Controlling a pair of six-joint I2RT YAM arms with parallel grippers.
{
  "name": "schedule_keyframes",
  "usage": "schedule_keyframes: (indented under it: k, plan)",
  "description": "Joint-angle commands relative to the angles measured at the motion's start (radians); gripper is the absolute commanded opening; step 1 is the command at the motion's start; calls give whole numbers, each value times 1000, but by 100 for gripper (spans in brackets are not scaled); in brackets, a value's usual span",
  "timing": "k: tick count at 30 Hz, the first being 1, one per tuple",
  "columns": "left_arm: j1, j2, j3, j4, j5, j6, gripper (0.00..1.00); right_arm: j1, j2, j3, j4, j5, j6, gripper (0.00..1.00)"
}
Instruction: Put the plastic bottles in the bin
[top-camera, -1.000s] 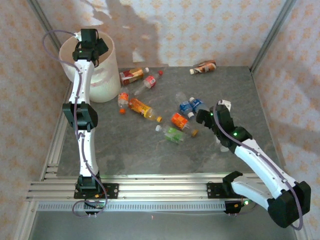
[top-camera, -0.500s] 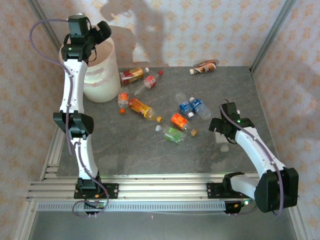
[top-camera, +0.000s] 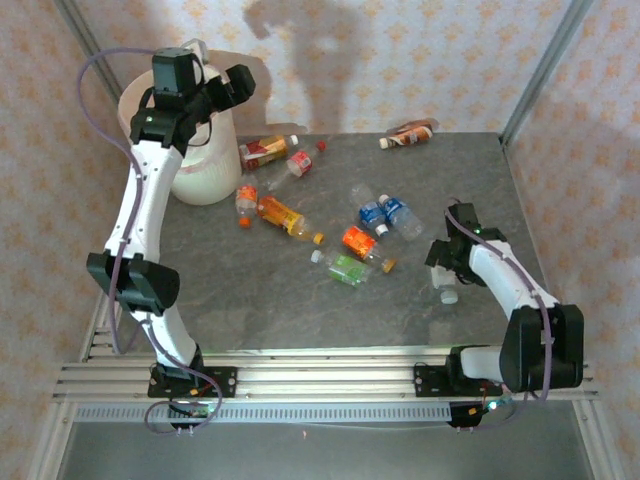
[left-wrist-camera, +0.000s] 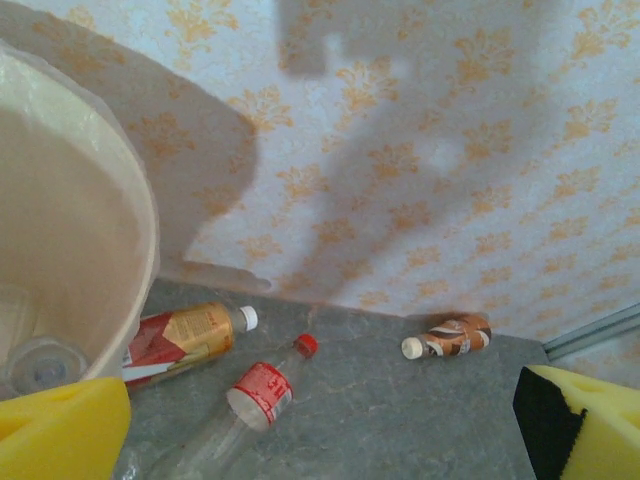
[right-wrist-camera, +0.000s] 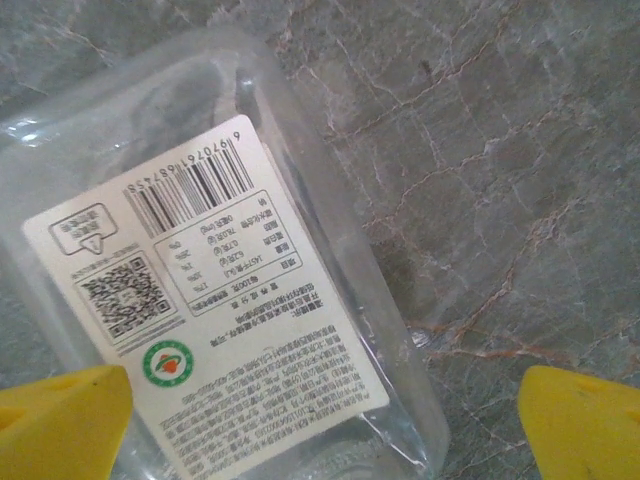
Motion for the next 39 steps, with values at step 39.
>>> schedule_keyframes:
  k: [39]
  plan:
    - [4,-140,-287,120,-28,12,100,151,-144,-106,15,-345,100,99]
